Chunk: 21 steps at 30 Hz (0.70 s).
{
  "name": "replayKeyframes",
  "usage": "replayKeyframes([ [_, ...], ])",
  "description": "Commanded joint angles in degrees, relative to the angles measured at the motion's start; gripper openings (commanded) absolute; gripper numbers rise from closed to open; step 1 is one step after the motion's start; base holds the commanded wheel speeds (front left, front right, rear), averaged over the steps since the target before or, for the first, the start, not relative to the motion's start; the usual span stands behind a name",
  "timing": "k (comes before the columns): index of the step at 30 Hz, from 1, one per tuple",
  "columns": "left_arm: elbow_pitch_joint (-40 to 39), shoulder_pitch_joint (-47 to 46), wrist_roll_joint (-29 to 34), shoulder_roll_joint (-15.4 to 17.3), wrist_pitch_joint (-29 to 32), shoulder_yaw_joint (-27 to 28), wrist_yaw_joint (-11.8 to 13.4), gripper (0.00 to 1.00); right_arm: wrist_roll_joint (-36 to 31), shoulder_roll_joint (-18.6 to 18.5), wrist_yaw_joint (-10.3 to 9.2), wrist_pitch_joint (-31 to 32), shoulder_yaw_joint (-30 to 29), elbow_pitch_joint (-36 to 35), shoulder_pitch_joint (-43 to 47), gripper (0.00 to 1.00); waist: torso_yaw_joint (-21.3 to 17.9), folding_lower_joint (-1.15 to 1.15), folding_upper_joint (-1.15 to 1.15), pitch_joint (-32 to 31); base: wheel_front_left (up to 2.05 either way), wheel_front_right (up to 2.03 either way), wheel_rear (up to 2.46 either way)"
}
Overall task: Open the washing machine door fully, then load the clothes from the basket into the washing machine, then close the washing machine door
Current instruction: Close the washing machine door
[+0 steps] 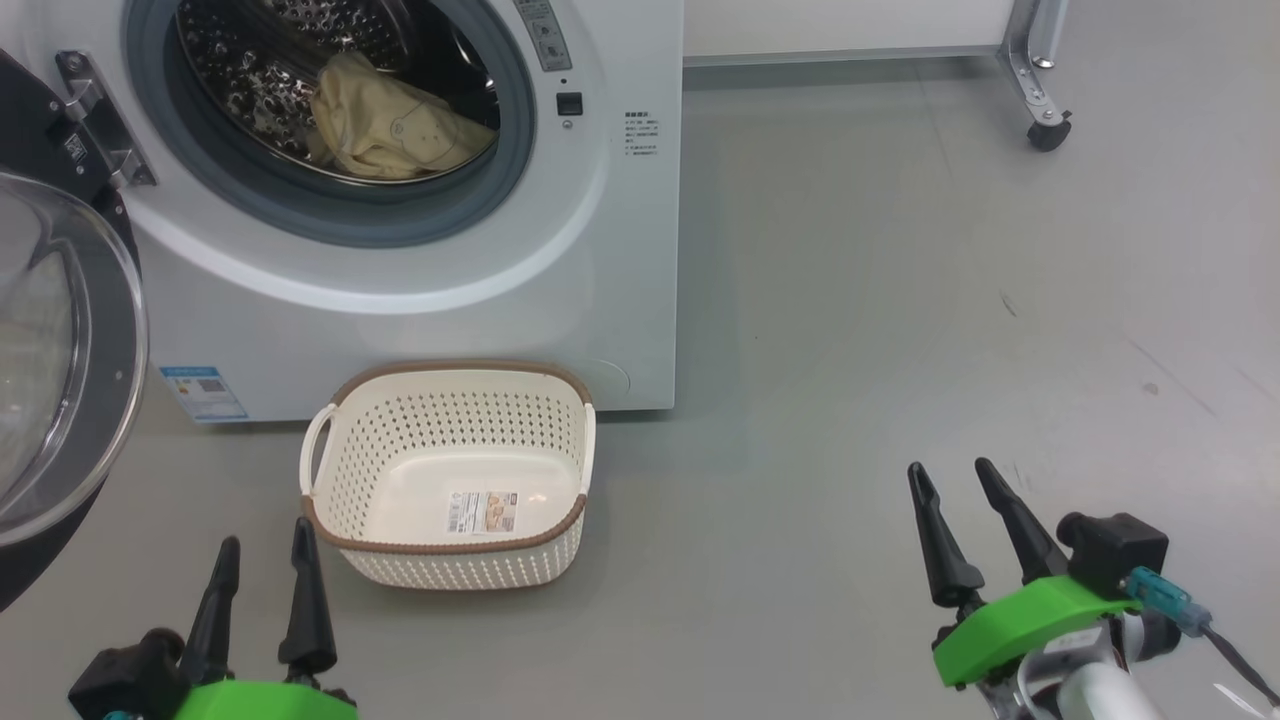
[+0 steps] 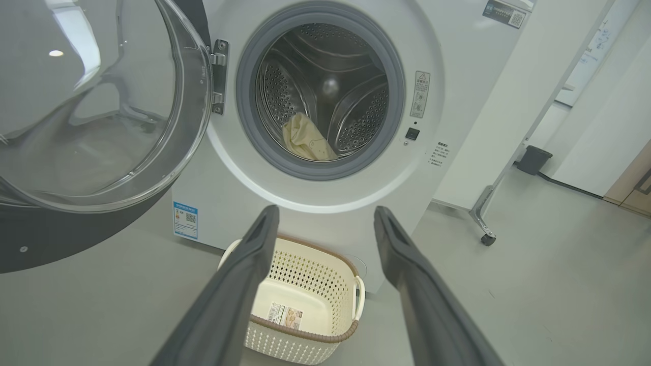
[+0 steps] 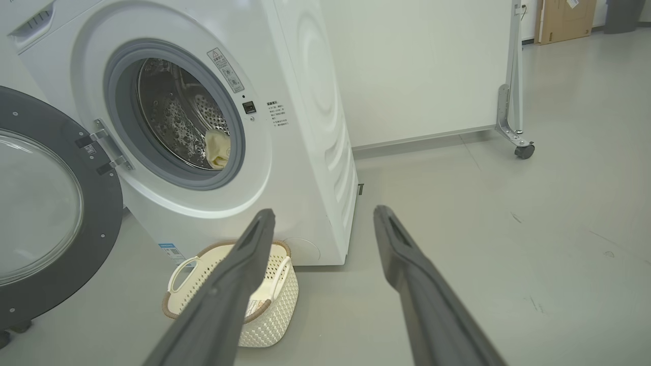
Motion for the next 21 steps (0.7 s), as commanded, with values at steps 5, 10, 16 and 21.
replayKeyframes([
  [5, -1.5, -2.3, 0.7, 0.5, -0.6, 1.9, -0.4, 1.0, -0.5, -0.1, 0.01, -0.6, 1.0, -1.8, -2.9, 1.0, 0.2, 0.0, 0.0, 0.2, 0.0, 0.0, 0.0],
  [10, -1.6, -2.4, 0.8, 0.5, -0.6, 1.9, -0.4, 1.0, -0.3, -0.1, 0.01, -0.6, 1.0, -1.9, -2.9, 1.0, 0.4, 0.0, 0.0, 0.3, 0.0, 0.0, 0.0],
  [16, -1.5, -2.5, 0.8, 0.8, -0.6, 1.1, -0.4, 1.0, 0.0, -0.1, 0.01, -0.6, 0.9, -2.4, -2.6, 1.0, 2.3, 0.0, 0.0, 0.7, 0.0, 0.0, 0.0],
  [21, -1.4, -2.6, 1.0, 1.1, -0.6, 1.0, -0.4, 1.0, 0.7, -0.1, 0.01, -0.6, 1.5, -3.0, -2.2, 1.0, 5.6, 0.0, 0.0, 0.7, 0.0, 0.0, 0.0],
])
